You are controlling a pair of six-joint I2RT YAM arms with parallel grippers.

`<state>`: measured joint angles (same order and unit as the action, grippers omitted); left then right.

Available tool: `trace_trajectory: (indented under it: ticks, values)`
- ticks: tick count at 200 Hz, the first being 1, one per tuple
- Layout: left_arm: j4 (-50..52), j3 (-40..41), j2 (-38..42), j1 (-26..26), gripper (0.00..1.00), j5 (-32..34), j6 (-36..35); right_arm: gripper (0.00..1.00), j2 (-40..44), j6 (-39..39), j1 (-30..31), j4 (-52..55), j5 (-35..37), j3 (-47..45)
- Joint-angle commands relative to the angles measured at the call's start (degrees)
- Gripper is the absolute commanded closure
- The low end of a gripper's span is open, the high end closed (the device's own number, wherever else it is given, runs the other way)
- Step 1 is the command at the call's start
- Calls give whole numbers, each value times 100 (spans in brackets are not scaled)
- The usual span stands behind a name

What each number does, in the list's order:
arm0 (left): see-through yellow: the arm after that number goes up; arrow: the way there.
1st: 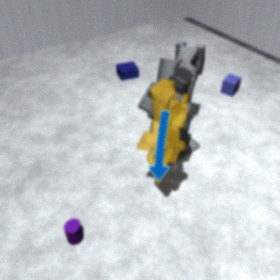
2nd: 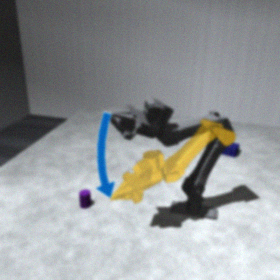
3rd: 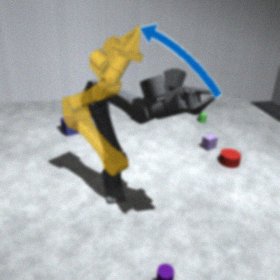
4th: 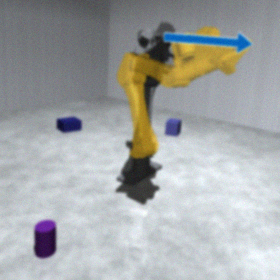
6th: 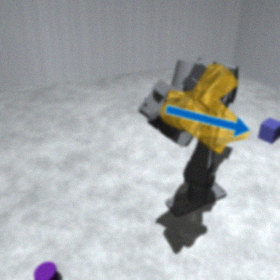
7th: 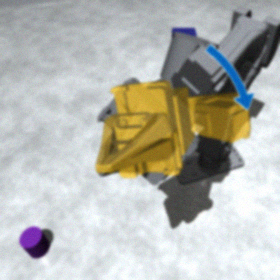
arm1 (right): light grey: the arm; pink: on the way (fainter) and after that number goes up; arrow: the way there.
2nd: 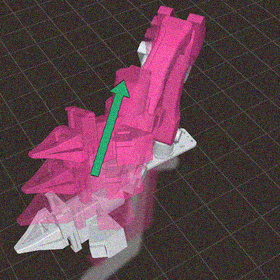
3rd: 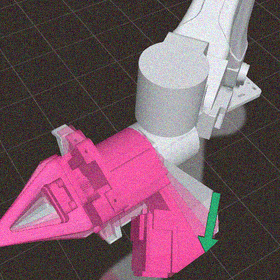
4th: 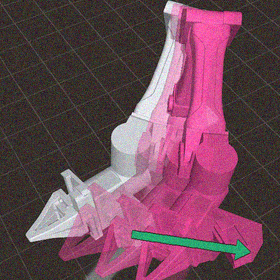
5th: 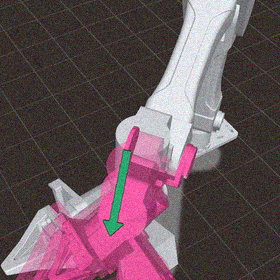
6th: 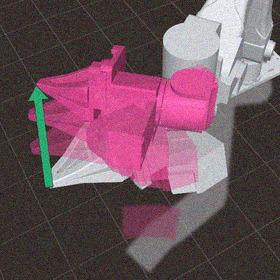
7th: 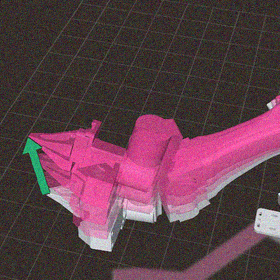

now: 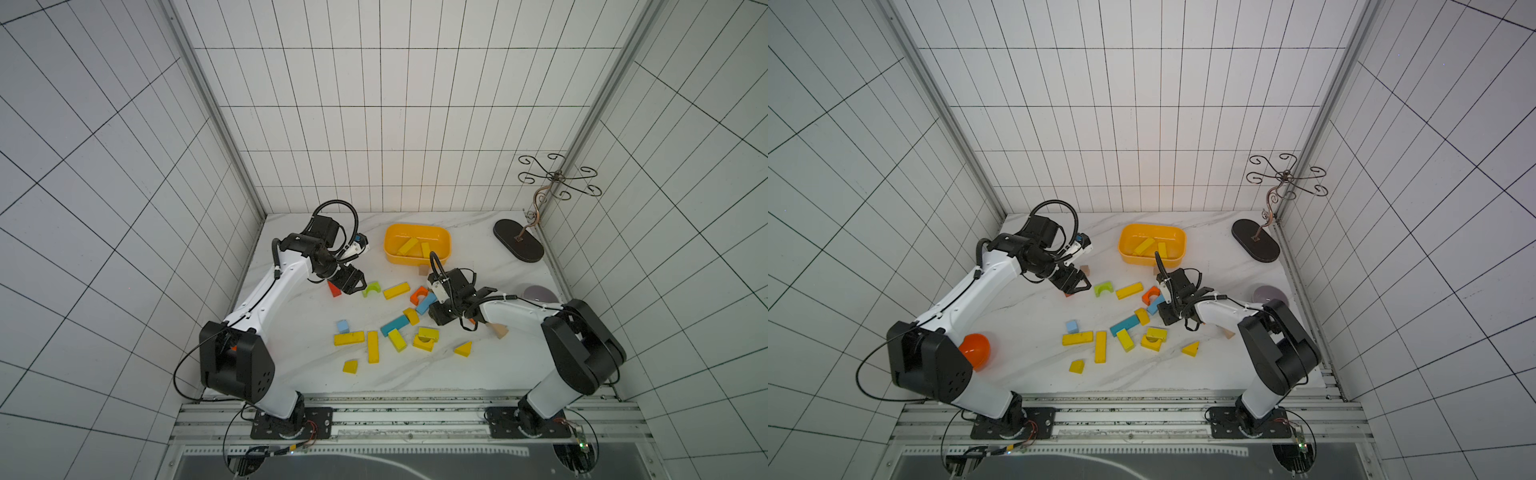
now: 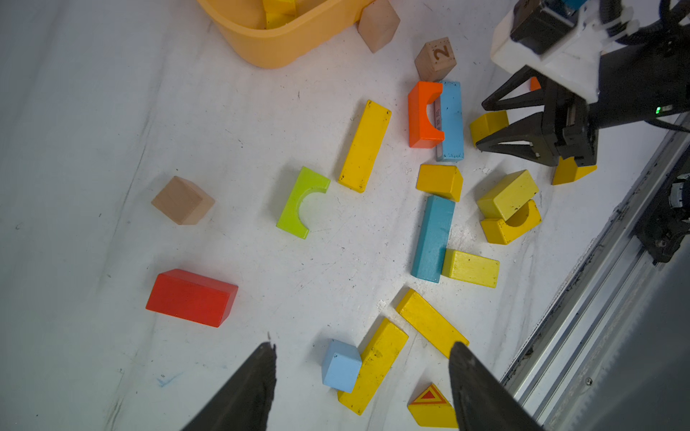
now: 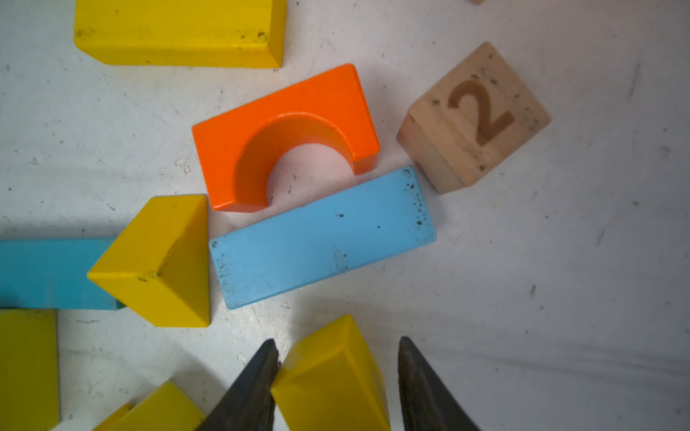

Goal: Pick out the yellow building blocks
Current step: Pick up the building block from the center of the board.

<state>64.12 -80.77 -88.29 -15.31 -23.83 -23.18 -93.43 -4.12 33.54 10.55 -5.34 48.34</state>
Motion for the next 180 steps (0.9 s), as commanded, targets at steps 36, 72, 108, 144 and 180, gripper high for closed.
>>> trace_trajectory:
  ticks: [36,72,108,144,180]
  values:
    - [4,193,308,31,28,-19,-149,57,-163,182,56,202,64,310]
    - [95,15,208,34,28,202,-220,68,-115,176,59,268,24,312]
    - [82,38,207,35,28,191,-209,71,31,164,59,299,74,234]
    - [18,148,216,37,28,208,-211,72,149,112,56,334,138,293]
    - [-21,217,240,36,28,200,-196,72,56,3,57,465,222,612]
